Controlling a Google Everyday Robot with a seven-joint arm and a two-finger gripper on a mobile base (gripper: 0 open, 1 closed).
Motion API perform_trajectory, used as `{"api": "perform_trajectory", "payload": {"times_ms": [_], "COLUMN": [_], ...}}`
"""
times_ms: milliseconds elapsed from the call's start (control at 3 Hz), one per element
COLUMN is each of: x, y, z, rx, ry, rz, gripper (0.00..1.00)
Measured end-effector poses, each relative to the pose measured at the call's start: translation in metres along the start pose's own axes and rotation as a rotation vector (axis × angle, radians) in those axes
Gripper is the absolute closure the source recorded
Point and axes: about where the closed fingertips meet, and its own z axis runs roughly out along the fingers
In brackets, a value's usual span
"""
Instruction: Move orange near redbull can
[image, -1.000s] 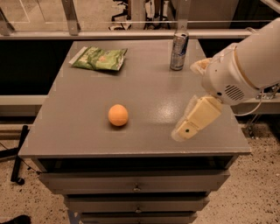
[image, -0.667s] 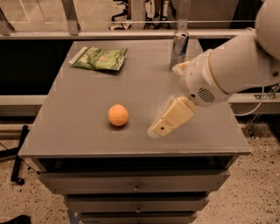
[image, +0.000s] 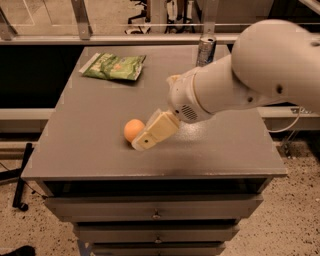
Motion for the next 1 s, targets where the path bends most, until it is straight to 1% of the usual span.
{"api": "perform_trajectory", "payload": {"times_ms": [333, 667, 1000], "x": [0.003, 0.007, 0.015], "y": [0.003, 0.008, 0.013], "z": [0.029, 0.051, 0.067], "rx": [-0.009, -0.020, -0.031], "ry": [-0.035, -0.061, -0.072], "rz": [0.028, 0.056, 0.084], "gripper": [0.00, 0.00, 0.16]}}
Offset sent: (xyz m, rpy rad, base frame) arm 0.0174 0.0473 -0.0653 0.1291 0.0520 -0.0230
